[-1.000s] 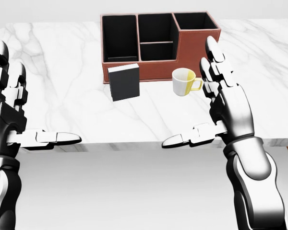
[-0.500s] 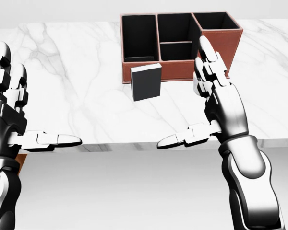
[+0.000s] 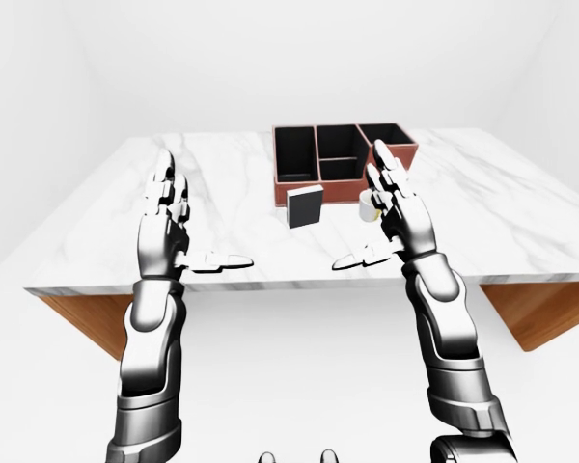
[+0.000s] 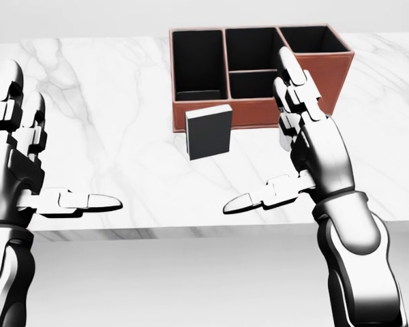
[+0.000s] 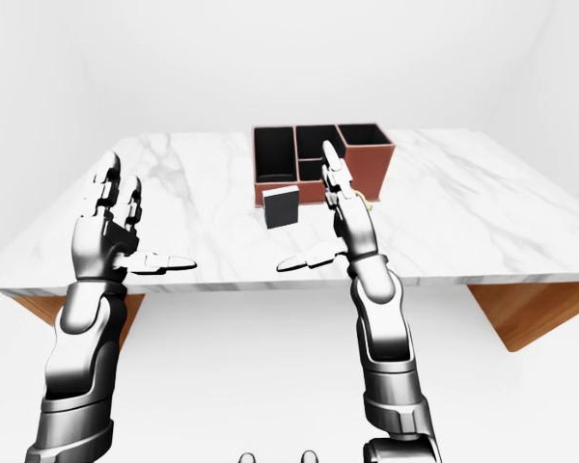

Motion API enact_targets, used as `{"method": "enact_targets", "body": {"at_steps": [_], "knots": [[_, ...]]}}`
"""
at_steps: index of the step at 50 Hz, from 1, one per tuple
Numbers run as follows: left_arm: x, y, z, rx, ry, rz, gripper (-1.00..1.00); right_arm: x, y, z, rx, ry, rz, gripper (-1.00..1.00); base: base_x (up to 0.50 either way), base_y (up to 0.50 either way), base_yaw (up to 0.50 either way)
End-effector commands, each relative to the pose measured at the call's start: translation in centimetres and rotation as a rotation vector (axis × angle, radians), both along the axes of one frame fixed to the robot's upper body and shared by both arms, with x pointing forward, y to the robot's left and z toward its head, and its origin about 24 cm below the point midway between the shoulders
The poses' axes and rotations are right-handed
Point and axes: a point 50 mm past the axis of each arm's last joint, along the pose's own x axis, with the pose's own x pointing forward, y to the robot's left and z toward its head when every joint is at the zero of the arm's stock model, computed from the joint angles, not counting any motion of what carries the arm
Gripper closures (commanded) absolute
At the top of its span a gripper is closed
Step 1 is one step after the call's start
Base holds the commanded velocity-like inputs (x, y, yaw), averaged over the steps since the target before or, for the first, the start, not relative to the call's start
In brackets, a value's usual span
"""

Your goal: Pick up the book and place it in the caddy.

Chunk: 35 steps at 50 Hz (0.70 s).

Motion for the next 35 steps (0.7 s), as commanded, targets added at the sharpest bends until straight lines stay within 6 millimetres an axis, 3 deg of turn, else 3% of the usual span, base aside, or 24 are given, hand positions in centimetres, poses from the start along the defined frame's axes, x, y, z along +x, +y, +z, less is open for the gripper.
{"method": "enact_targets", "body": {"at_steps": [1,35], "knots": [[0.0,-0.16,-0.1,0.003,0.004,-0.006,-1.0,0.18,-0.01,-0.3,-0.01,0.015,0.002,-1.0,0.3,0.0,0.0],[-0.37,-0.29,-0.45,0.001,0.012,-0.02,-1.0,-0.35,0.62,-0.89,-0.057,0.026,0.016,-1.0,0.31,0.0,0.0]]}}
